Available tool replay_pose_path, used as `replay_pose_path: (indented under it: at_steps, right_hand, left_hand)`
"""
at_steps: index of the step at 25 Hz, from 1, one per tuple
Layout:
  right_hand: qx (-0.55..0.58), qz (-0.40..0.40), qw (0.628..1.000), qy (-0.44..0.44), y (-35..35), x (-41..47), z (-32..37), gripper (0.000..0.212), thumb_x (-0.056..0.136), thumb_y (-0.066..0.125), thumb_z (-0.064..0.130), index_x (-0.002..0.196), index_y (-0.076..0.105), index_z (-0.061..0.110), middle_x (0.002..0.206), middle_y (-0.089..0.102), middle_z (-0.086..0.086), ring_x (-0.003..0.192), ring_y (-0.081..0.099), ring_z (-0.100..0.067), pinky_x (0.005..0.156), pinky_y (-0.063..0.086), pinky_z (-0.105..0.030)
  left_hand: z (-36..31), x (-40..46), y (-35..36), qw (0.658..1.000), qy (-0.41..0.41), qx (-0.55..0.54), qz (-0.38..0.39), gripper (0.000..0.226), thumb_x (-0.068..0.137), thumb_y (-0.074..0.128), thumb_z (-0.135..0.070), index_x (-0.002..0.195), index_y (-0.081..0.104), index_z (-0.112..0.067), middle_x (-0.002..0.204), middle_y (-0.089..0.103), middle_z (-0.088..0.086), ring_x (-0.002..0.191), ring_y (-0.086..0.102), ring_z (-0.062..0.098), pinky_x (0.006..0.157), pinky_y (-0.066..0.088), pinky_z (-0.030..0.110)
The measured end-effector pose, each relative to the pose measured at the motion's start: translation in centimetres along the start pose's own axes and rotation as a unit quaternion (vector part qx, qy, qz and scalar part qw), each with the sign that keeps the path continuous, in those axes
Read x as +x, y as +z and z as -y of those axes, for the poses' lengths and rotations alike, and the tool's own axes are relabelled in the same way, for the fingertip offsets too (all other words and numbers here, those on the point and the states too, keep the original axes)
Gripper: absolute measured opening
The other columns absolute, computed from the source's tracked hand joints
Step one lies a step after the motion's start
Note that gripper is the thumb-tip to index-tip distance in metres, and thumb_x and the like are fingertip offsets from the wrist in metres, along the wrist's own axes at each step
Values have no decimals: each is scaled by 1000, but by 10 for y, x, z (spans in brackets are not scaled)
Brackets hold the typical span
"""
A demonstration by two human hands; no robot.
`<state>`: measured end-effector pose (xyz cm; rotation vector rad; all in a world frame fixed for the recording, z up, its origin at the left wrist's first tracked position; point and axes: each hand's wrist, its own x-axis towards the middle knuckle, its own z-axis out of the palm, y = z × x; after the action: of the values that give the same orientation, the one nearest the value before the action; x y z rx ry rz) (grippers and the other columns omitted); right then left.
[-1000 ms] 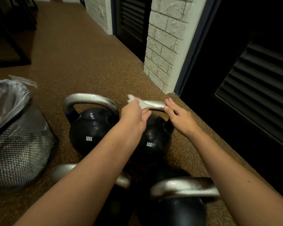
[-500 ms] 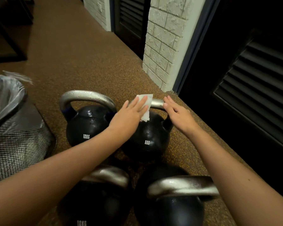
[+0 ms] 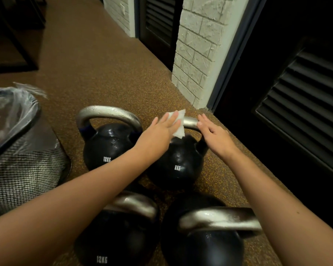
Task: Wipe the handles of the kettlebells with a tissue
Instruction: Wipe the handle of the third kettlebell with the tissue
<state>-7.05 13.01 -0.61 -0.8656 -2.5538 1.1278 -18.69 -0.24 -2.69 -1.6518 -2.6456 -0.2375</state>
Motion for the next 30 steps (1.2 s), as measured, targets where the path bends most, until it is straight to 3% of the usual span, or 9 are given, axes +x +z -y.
replay_pose_path:
  at_steps: [2,5,7,10,14,17,22,27,30]
  right_hand:
    - [-10,-7,1000,1,1,0,1,45,98,33,42,142,33,32,153,22,16,142,18,-8,117,7,-37]
    - [-8,-14,1000,3,2,0,1,45,98,34,42,142,34,32,152,24,16,141,19,-6,117,7,-37]
    - [0,-14,1000,1,1,1,2,44,98,35,42,141,36,31,151,27,15,141,21,-6,119,8,-36]
    - [-5,-14,1000,5,1,0,1,44,98,34,42,141,36,32,151,28,16,141,21,-7,119,10,-39]
    - [-19,-19,1000,0,2,0,0,44,99,34,42,142,35,32,151,27,15,141,21,-8,116,9,-33]
    - [-26,-18,999,-5,3,1,-1,45,99,34,41,142,34,31,152,26,14,142,20,-8,116,9,-33]
    - [-27,-18,999,-8,4,3,-3,45,99,34,40,142,34,30,152,26,13,142,20,-8,116,8,-32]
    - [0,-26,1000,-1,5,1,-1,44,98,36,38,141,36,30,152,27,13,142,21,-8,116,9,-31]
    - [0,-28,1000,-5,4,-1,0,43,98,36,38,141,36,31,151,28,13,141,21,-9,116,9,-31]
  left_hand:
    - [3,-1,-1,998,-32,-44,-22,60,96,36,-2,149,12,-15,158,0,2,145,4,21,117,5,37]
    - [-13,2,-3,999,-2,-11,-31,56,96,38,-5,148,17,-12,158,6,4,145,7,25,116,7,39]
    - [-17,11,-8,998,-2,-46,-40,47,96,39,-8,143,31,-10,153,25,9,140,23,27,114,16,39]
    - [3,30,-26,971,-102,-206,-60,29,97,41,-17,115,60,-5,111,63,15,105,56,31,91,42,35]
    - [18,30,-29,965,-121,-231,-36,32,98,41,-24,95,64,-2,84,57,9,81,51,23,70,35,28]
    - [21,25,-18,967,-64,-242,-58,29,97,43,-24,91,64,-4,89,65,11,86,58,27,75,42,33]
    - [45,20,-17,935,-179,-303,-37,32,98,43,-25,92,64,-1,85,61,12,94,59,30,70,33,27]
    - [26,19,-22,933,-130,-331,-52,28,97,44,-26,94,67,-11,86,64,10,85,57,23,71,35,28]
    - [34,16,-20,931,-148,-328,-55,28,98,44,-25,93,66,-10,85,64,12,84,56,23,68,31,27]
